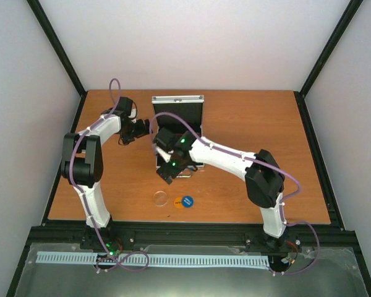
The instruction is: Pack up texas hold em set
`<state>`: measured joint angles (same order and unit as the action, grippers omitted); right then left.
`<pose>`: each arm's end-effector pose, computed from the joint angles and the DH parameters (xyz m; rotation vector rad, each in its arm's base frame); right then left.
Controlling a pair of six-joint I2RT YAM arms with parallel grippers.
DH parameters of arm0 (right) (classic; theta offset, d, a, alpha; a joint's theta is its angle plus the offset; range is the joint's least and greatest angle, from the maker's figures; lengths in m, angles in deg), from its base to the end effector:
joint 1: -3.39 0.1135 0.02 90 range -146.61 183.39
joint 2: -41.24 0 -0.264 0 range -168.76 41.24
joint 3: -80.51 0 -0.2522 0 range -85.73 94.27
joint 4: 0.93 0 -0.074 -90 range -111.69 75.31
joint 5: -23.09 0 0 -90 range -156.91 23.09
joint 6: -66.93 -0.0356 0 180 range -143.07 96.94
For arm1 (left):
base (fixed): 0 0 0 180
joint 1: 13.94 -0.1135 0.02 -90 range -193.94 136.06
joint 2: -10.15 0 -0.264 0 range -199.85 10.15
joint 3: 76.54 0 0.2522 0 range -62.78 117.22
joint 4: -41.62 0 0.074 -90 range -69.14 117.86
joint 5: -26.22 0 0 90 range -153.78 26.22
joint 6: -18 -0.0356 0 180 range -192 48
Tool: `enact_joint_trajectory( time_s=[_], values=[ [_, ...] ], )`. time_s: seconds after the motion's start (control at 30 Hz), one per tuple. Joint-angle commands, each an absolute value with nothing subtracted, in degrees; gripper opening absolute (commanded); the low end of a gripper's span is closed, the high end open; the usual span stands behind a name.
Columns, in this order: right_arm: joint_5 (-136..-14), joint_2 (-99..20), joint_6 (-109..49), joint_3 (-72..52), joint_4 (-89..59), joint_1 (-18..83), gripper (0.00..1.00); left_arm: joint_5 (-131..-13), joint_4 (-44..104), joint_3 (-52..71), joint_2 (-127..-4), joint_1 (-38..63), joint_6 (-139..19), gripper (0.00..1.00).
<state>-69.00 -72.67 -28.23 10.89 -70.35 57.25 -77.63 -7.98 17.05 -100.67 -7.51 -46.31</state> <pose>0.2413 0.3326 0.2346 -1.1984 2.6289 0.2592 0.3940 -0.0530 0.1857 -0.3968 2.7525 -0.4821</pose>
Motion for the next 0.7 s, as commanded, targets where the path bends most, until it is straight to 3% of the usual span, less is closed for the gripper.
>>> enact_joint_trajectory(
  time_s=[0.0,0.67],
  values=[
    [-67.72,-69.19,-27.49,9.48,-72.49,62.81,1.0,-76.6,-8.67,19.62,-98.14,-8.02,-46.62,1.0],
    [-72.78,-79.7,-25.96,13.08,-70.68,70.88,1.0,-75.1,-12.37,21.07,-91.09,-8.14,-45.95,1.0]
  ],
)
